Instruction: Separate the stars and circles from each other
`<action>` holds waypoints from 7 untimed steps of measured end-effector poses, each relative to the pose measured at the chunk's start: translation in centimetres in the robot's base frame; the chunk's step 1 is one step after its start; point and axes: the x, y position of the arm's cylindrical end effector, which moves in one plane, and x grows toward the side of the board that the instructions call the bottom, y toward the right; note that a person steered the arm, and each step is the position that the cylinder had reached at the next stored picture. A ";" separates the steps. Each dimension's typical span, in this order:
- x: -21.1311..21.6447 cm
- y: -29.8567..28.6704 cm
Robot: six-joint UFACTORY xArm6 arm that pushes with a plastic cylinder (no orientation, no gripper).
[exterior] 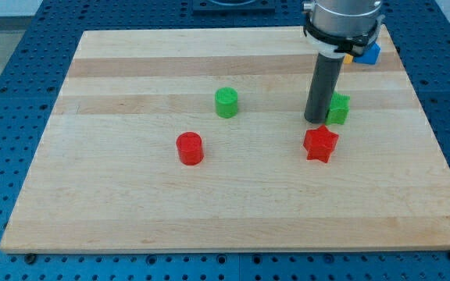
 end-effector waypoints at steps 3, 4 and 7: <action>-1.5 3.1; -1.5 5.2; -1.2 0.4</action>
